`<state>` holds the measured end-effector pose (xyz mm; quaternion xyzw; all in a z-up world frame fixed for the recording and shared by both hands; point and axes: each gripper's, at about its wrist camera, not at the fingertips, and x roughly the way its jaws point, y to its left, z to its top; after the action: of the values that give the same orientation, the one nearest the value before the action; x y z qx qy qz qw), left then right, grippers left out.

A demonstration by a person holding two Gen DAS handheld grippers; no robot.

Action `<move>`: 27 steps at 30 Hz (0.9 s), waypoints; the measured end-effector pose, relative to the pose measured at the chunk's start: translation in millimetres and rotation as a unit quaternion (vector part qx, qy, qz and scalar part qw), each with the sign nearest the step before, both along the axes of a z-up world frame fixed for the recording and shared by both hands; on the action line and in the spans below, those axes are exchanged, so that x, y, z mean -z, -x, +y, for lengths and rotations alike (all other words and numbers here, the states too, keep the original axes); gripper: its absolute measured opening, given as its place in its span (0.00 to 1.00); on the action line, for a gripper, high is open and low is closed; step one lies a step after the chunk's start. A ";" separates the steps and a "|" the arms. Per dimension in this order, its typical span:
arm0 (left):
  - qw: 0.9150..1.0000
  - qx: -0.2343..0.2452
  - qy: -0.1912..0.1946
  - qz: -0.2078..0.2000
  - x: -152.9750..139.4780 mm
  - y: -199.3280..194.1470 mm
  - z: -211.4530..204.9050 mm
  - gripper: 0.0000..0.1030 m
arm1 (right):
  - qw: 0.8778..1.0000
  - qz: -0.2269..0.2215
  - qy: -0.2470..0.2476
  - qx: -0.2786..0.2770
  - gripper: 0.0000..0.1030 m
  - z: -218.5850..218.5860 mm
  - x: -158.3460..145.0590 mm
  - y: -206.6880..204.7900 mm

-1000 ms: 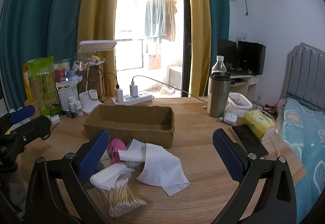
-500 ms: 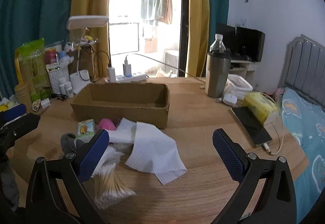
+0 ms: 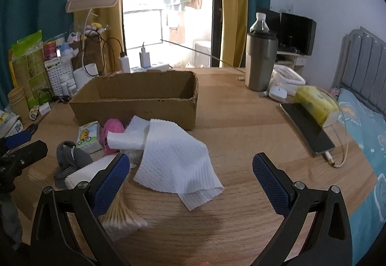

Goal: Organize soft objects
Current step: 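Grasp the grey socks with the left tool while the right tool grasps the white cloth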

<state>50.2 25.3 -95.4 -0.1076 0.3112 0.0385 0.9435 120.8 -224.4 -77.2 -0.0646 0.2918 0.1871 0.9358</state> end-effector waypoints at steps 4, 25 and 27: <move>1.000 0.002 -0.003 0.023 7.5 -11.8 0.2 0.99 | 1.000 0.012 0.000 0.000 1.00 -0.9 5.6 -6.9; 0.995 0.005 -0.008 0.099 38.0 -56.1 3.1 0.87 | 0.996 0.063 -0.050 -0.036 1.00 4.7 20.5 -61.9; 0.994 0.010 -0.007 0.107 40.8 -59.3 2.2 0.84 | 0.995 0.072 -0.057 -0.036 1.00 4.8 22.1 -66.9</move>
<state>109.5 27.5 -136.1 -0.0933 0.4115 0.0428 0.9056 187.7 -219.6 -99.3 -0.0078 0.3452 0.2412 0.9070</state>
